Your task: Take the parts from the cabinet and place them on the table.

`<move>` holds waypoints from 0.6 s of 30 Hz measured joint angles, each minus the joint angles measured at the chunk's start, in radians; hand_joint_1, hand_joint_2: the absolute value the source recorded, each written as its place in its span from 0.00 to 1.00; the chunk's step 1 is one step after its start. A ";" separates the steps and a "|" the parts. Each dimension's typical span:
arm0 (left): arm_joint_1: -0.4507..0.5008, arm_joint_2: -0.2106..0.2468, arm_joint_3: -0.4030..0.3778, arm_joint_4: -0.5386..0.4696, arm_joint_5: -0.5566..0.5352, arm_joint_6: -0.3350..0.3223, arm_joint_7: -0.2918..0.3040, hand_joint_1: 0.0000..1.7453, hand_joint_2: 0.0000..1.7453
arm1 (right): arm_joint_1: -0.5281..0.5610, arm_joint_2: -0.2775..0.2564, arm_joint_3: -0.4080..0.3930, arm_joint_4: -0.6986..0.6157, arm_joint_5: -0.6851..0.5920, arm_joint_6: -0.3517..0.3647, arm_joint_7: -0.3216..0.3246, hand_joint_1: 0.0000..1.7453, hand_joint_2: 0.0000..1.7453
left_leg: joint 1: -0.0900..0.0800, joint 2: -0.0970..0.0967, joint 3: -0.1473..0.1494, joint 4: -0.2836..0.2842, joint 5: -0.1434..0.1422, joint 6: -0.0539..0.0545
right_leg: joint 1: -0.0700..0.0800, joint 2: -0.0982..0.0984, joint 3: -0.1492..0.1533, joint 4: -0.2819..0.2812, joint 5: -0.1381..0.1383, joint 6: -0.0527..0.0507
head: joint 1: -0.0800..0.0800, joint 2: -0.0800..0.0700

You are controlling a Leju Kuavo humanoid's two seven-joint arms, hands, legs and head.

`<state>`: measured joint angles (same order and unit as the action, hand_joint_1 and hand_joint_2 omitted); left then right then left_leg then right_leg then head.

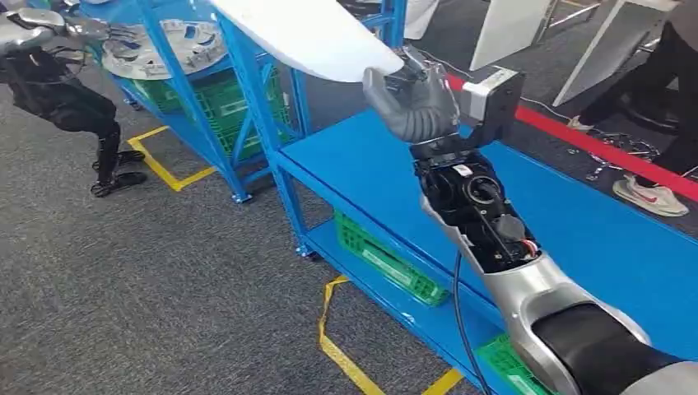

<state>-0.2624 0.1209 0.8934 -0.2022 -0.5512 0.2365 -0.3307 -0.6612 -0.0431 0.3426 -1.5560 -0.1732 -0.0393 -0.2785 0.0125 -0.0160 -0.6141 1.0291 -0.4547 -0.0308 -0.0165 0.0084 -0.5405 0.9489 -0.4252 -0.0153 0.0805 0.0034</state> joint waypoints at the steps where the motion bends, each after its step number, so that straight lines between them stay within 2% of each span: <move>1: -0.001 0.000 0.000 0.000 -0.001 0.001 0.000 0.00 0.00 | 0.000 0.000 0.000 -0.002 0.000 0.000 0.003 1.00 1.00 | 0.001 0.002 -0.044 0.087 -0.038 -0.004 | 0.001 -0.004 0.000 0.000 0.000 -0.002 | -0.002 0.000; 2: 0.000 0.000 0.000 0.000 -0.001 0.004 0.000 0.00 0.00 | 0.000 0.000 0.000 -0.002 0.002 0.000 0.006 1.00 1.00 | 0.001 0.003 -0.091 0.177 -0.070 -0.008 | 0.002 -0.007 0.000 0.000 -0.001 -0.003 | -0.002 0.000; 3: 0.001 -0.002 0.000 0.000 -0.003 0.009 -0.002 0.00 0.00 | 0.002 0.000 0.001 -0.002 0.002 0.000 0.008 1.00 1.00 | 0.002 0.004 -0.128 0.241 -0.086 -0.011 | 0.003 -0.011 0.000 0.000 -0.002 -0.004 | -0.003 0.000; 4: 0.002 -0.003 0.000 0.000 -0.004 0.014 -0.004 0.00 0.00 | 0.004 0.000 0.001 -0.002 0.003 -0.002 0.010 1.00 1.00 | 0.004 0.006 -0.141 0.255 -0.077 -0.013 | 0.003 -0.014 0.000 0.000 -0.003 -0.005 | -0.003 0.000; 5: 0.003 -0.003 0.000 0.001 -0.004 0.021 -0.005 0.00 0.00 | 0.005 0.000 0.001 -0.002 0.003 -0.003 0.011 1.00 1.00 | 0.006 0.007 -0.127 0.217 -0.044 -0.013 | 0.003 -0.017 0.001 0.001 -0.004 -0.004 | -0.004 0.000; 6: 0.002 -0.003 0.000 0.001 -0.006 0.025 -0.007 0.00 0.00 | 0.004 0.000 0.001 -0.004 0.004 -0.003 0.013 1.00 1.00 | 0.007 0.010 -0.093 0.141 -0.001 -0.014 | 0.003 -0.019 0.002 0.002 -0.005 -0.002 | -0.005 0.000; 7: 0.001 -0.002 0.000 0.000 -0.008 0.032 -0.008 0.00 0.00 | 0.004 0.000 0.001 -0.007 0.005 -0.003 0.014 1.00 1.00 | 0.008 0.016 -0.043 0.041 0.046 -0.013 | 0.002 -0.022 0.005 0.003 -0.008 0.001 | -0.005 0.000; 8: 0.000 -0.001 0.000 0.001 -0.008 0.034 -0.008 0.00 0.00 | 0.003 0.000 0.001 -0.011 0.005 -0.003 0.014 1.00 1.00 | 0.009 0.030 0.002 -0.045 0.076 -0.012 | 0.001 -0.025 0.006 0.006 -0.012 0.007 | -0.006 0.000; 9: -0.003 -0.002 0.000 0.001 -0.010 0.036 -0.010 0.00 0.00 | 0.002 0.000 0.000 -0.013 0.005 -0.003 0.014 1.00 1.00 | 0.001 0.038 0.013 -0.075 0.063 -0.006 | 0.010 -0.025 0.000 0.013 -0.019 0.015 | -0.012 0.000; 10: -0.004 -0.002 0.000 0.001 -0.014 0.042 -0.010 0.00 0.00 | 0.002 0.000 0.000 -0.014 0.005 -0.003 0.016 1.00 1.00 | 0.001 0.029 0.011 -0.072 0.065 0.005 | 0.011 -0.027 0.000 0.011 -0.019 0.018 | -0.007 0.000; 11: -0.003 -0.003 0.000 0.001 -0.018 0.044 -0.010 0.00 0.00 | 0.003 0.000 0.000 -0.016 0.006 -0.003 0.017 1.00 1.00 | 0.001 0.027 0.010 -0.071 0.062 0.011 | 0.011 -0.029 0.003 0.009 -0.021 0.022 | -0.002 0.000; 13: -0.004 -0.004 0.000 0.001 -0.028 0.042 -0.005 0.00 0.00 | 0.003 0.000 0.000 -0.019 0.006 -0.003 0.020 1.00 1.00 | -0.003 0.020 0.012 -0.073 0.064 0.026 | 0.006 -0.035 0.006 0.009 -0.026 0.034 | -0.002 0.000; 14: -0.005 -0.004 0.000 0.001 -0.036 0.036 0.007 0.00 0.00 | 0.004 -0.003 -0.002 -0.022 0.006 -0.004 0.021 1.00 1.00 | 0.001 0.020 0.016 -0.075 0.064 0.032 | 0.004 -0.027 -0.005 0.031 -0.043 0.038 | -0.001 0.000; 15: -0.006 -0.003 0.000 0.001 -0.044 0.027 0.019 0.00 0.00 | 0.003 -0.005 -0.005 -0.024 0.008 -0.005 0.022 1.00 1.00 | 0.000 0.017 0.017 -0.075 0.062 0.036 | 0.004 -0.021 -0.027 0.083 -0.077 0.039 | 0.001 0.000; 16: -0.006 -0.002 0.000 0.001 -0.051 0.024 0.026 0.00 0.00 | 0.004 -0.006 -0.008 -0.026 0.008 -0.005 0.022 1.00 1.00 | 0.000 0.015 0.017 -0.075 0.062 0.040 | 0.005 -0.018 -0.060 0.153 -0.112 0.040 | 0.004 0.000; 17: -0.006 -0.002 0.000 0.001 -0.058 0.019 0.036 0.00 0.00 | 0.007 -0.008 -0.008 -0.027 0.008 -0.004 0.024 1.00 1.00 | -0.002 0.012 0.017 -0.075 0.061 0.042 | 0.006 -0.015 -0.112 0.262 -0.155 0.041 | 0.006 0.000; 18: -0.007 -0.002 0.000 0.001 -0.062 0.015 0.046 0.00 0.00 | 0.012 -0.008 -0.008 -0.027 0.008 -0.003 0.024 1.00 1.00 | -0.005 0.008 0.018 -0.075 0.060 0.043 | 0.007 -0.014 -0.148 0.332 -0.174 0.040 | 0.007 0.000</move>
<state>-0.2692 0.1186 0.8934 -0.2014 -0.6130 0.2514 -0.2850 -0.6493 -0.0515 0.3345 -1.5827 -0.1652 -0.0423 -0.2541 0.0077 -0.0077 -0.5962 0.9546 -0.3947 0.0124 -0.0100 -0.0052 -0.6888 1.2807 -0.5992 0.0246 0.0870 0.0034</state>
